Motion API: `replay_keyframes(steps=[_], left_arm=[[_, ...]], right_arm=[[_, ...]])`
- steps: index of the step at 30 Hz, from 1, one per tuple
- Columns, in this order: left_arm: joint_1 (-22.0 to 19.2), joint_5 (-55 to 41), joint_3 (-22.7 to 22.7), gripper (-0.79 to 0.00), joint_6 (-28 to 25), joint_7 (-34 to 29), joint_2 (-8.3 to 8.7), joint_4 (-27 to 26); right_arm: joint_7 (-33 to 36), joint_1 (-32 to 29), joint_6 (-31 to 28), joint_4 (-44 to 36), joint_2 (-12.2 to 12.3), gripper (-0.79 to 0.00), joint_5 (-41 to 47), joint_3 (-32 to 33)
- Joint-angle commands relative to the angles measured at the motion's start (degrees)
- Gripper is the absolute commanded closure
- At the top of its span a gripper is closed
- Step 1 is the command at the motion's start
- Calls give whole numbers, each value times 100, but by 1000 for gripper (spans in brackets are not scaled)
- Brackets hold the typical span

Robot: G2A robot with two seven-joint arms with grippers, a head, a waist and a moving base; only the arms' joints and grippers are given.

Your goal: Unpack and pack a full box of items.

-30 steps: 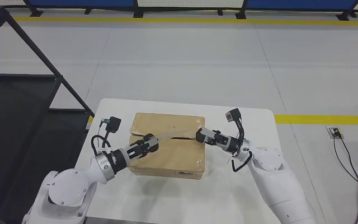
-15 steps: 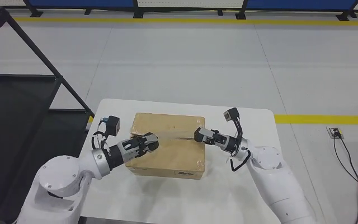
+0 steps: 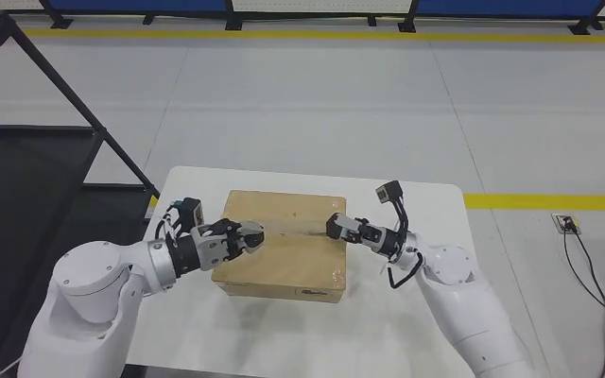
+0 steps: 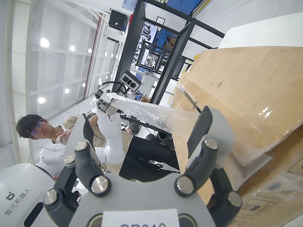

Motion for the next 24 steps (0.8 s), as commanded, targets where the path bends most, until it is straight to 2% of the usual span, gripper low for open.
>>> replay_keyframes(steps=[1, 7, 13, 19, 24], left_arm=[[-19, -121, -1, 0, 95, 66, 4, 31], [-90, -421, -25, 0, 484, 343, 26, 106], [-93, -419, -25, 0, 500, 367, 28, 106], [8, -529, 2, 0, 429, 479, 22, 115], [44, -912, -12, 0, 673, 668, 26, 149]], right_arm=[[-3, -23, -56, -11, 4, -785, 54, 10], [112, -81, -203, -13, 30, -785, 327, 85], [209, -137, -282, -45, 51, -785, 461, 104], [298, -49, -42, -52, 59, -785, 327, 2], [50, 67, 213, -19, 41, -785, 39, -133]])
